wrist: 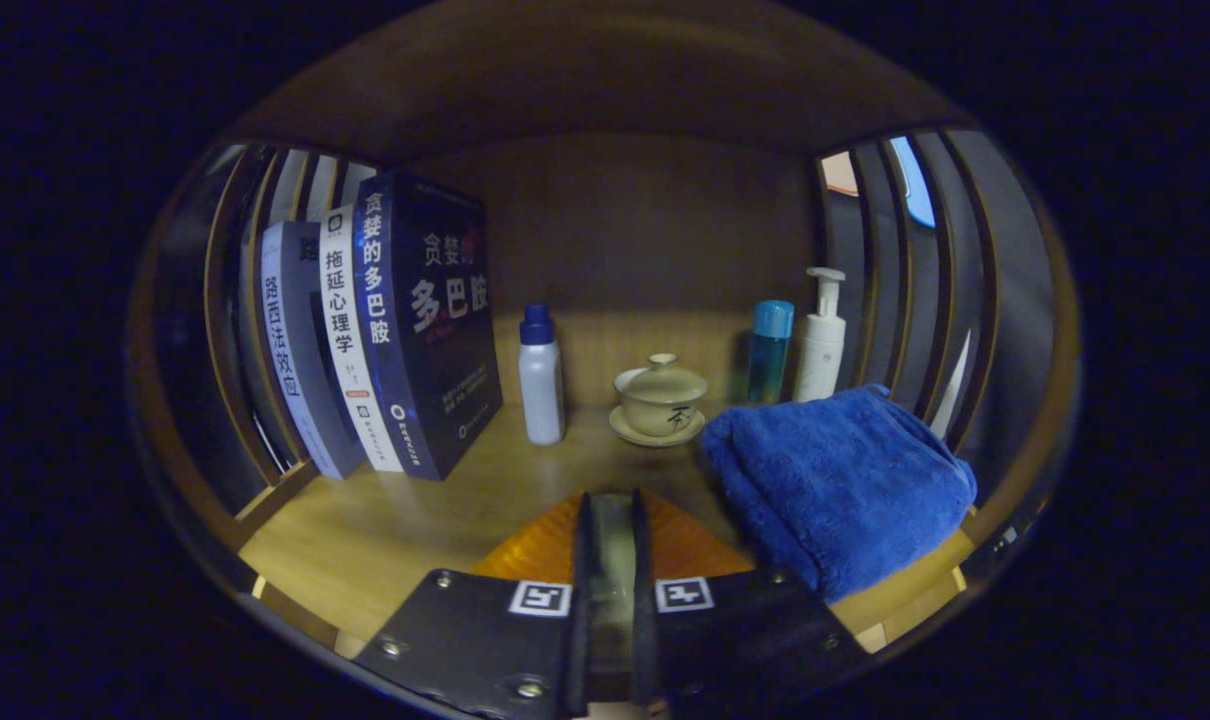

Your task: Pull open the drawer, take out the items inside it, and place them on the countertop above the cabinet.

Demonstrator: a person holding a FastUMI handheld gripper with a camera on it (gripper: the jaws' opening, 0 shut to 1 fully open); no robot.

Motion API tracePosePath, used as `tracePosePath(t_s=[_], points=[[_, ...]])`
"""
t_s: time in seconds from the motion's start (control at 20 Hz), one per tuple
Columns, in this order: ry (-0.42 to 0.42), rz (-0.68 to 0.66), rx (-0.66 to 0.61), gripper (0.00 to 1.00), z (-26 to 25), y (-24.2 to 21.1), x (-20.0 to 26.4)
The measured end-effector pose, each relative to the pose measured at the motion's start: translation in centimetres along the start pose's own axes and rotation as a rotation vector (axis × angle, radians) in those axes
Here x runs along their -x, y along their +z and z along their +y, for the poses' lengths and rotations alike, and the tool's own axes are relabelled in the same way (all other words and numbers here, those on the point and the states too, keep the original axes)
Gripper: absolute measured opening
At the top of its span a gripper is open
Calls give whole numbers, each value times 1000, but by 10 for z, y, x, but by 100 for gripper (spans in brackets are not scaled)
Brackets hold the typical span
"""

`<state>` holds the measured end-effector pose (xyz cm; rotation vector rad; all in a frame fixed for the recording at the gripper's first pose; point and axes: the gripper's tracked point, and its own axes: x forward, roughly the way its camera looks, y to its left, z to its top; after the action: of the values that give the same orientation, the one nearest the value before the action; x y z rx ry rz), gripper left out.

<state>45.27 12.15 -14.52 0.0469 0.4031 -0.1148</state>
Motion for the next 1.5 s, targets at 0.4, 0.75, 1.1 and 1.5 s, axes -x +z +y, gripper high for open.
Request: tracePosePath(t_s=[0.4, 0.75, 1.1, 1.5], points=[[-15, -85, -44, 51, -18, 9, 26], [0, -145, -87, 91, -40, 25, 90], [36, -207, -87, 97, -47, 7, 191], [38, -258, 20, 97, -41, -47, 297]])
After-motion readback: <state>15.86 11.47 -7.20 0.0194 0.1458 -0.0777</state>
